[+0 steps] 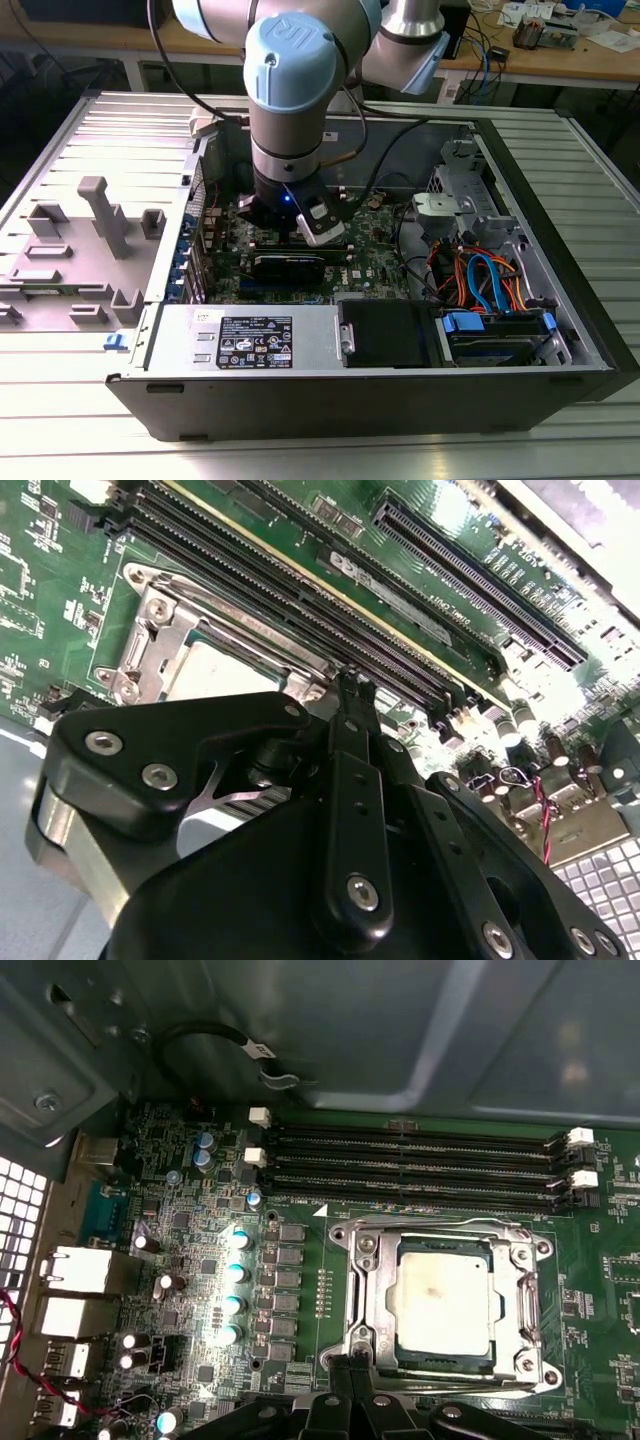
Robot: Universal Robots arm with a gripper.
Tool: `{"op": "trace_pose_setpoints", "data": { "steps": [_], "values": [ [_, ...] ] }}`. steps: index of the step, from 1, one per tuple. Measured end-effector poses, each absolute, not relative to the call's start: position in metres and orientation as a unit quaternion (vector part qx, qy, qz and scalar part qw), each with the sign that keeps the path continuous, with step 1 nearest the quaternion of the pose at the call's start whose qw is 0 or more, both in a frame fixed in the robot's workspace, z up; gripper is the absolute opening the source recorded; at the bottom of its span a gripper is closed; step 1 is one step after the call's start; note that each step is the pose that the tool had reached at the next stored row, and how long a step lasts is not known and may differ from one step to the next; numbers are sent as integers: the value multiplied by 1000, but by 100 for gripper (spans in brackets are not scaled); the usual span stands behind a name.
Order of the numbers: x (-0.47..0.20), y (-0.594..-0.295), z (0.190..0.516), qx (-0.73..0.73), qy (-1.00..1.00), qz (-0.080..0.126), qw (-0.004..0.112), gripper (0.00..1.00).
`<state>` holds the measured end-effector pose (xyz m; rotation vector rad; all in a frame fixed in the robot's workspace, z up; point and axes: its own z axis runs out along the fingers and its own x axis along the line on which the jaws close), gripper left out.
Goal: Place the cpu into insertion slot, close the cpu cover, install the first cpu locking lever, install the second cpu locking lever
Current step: 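Install the second cpu locking lever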
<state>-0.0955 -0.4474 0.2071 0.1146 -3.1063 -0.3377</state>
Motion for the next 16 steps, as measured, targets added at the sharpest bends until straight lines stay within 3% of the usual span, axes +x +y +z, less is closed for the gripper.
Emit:
{"op": "trace_pose_setpoints", "data": {
  "steps": [16],
  "values": [
    [-98,-447,205,37,-993,-111,7,11]
  ]
}}
